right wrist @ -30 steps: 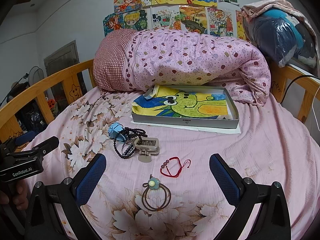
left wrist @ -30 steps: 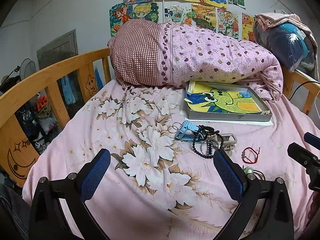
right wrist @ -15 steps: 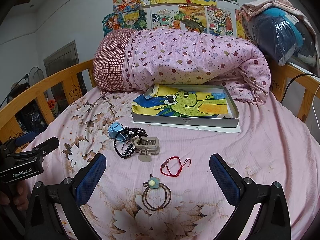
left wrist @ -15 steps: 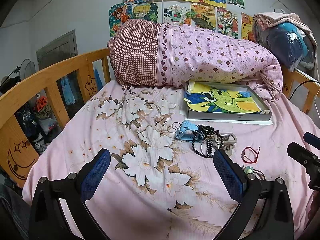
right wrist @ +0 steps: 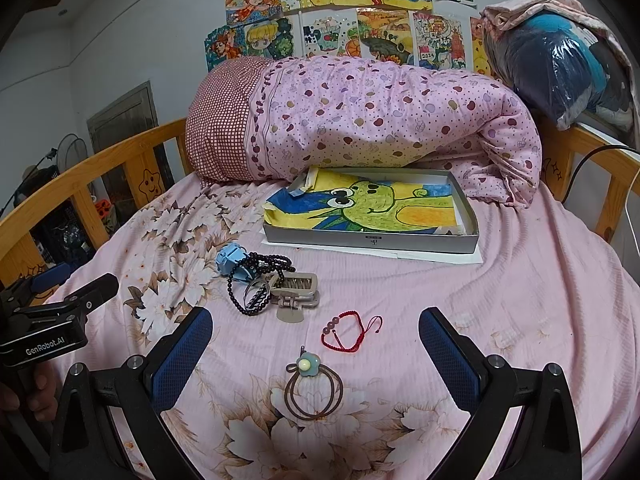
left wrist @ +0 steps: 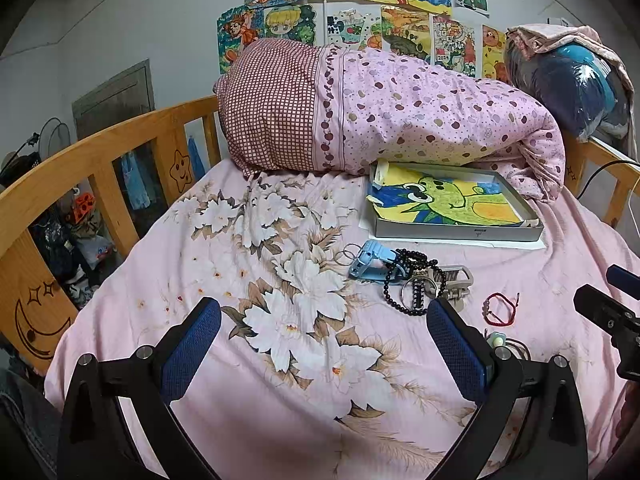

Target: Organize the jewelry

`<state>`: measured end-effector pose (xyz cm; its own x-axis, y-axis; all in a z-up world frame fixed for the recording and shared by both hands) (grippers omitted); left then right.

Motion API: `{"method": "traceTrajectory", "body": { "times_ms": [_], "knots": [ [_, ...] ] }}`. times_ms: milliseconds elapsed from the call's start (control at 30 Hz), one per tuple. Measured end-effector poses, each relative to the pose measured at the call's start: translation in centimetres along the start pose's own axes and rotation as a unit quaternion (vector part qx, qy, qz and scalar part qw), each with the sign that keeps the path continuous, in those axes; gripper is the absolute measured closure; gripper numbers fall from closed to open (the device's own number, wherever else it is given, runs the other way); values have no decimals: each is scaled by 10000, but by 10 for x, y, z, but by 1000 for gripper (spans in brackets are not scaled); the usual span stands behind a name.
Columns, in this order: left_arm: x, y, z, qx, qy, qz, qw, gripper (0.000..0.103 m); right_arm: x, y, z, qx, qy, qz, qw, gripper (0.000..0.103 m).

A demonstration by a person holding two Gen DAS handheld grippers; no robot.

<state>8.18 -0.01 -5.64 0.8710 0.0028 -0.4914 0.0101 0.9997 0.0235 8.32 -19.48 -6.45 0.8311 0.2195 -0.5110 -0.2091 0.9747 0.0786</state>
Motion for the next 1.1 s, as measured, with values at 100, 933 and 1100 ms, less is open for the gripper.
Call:
{"method": "traceTrajectory", "body": {
  "times_ms": [100, 933, 1100],
  "knots": [
    [0, 0, 0, 9, -1, 3, 10000, 2, 0, 0, 0, 3, 4, 3, 10000, 0],
    [5, -1, -9, 52, 199, 39, 9998, 2, 4, -1, 1, 42, 46, -4, 10000, 0],
    [8, -2, -11, 43, 365, 69, 9993, 2, 0, -3, -1, -7, -14, -103, 9999, 0]
  ]
}}
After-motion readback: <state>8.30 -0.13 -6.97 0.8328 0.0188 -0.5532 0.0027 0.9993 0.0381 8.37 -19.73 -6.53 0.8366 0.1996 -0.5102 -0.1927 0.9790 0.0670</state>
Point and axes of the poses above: each gripper's, at about its wrist camera, not at the fingertips, and x roughly the way its jaws point, y to its left, z to its top, the point moved 10 cm from there along x, roughly the way its jaws point, and after that the axes turned 5 degrees about -y, right-handed, at the moved point
